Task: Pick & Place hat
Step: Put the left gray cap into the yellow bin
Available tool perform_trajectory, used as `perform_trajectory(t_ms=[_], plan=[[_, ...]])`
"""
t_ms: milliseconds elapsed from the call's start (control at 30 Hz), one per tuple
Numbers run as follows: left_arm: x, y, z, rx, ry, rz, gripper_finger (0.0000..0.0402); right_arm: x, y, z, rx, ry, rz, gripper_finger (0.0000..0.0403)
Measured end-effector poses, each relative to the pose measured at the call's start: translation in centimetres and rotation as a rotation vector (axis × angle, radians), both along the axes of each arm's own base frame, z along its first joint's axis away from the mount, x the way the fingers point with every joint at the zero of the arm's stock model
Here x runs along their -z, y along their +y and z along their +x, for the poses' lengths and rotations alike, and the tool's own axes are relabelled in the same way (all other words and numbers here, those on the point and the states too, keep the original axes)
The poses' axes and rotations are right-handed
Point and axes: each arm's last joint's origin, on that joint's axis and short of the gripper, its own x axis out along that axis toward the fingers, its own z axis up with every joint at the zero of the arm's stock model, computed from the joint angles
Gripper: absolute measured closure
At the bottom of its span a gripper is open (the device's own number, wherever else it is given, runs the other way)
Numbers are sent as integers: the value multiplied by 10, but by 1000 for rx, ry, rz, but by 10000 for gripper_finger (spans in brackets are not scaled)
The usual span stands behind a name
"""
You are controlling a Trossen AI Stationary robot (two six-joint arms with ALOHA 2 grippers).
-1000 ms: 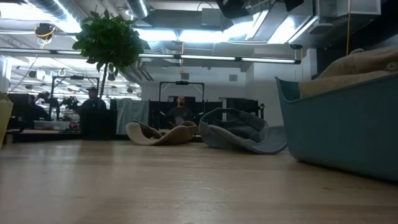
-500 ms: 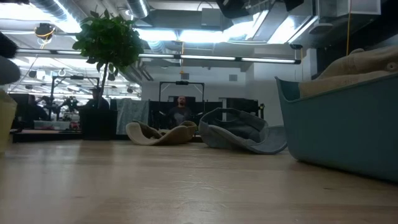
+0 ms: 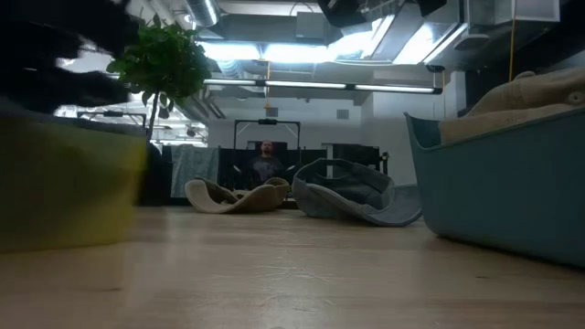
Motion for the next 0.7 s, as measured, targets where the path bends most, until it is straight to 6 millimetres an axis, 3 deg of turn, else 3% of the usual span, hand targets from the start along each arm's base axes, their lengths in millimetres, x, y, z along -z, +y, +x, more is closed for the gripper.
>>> perform_trajectory(t_ms=[400, 567, 700], plan=[[-3, 38, 34, 149, -160, 216, 398, -1, 0, 0, 0, -13, -1, 228], [-6, 56, 43, 102, -206, 334, 398, -1, 0, 0, 0, -13, -1, 228], [-23, 64, 41, 24, -266, 315, 398, -1, -1, 0, 4, -13, -1, 228]])
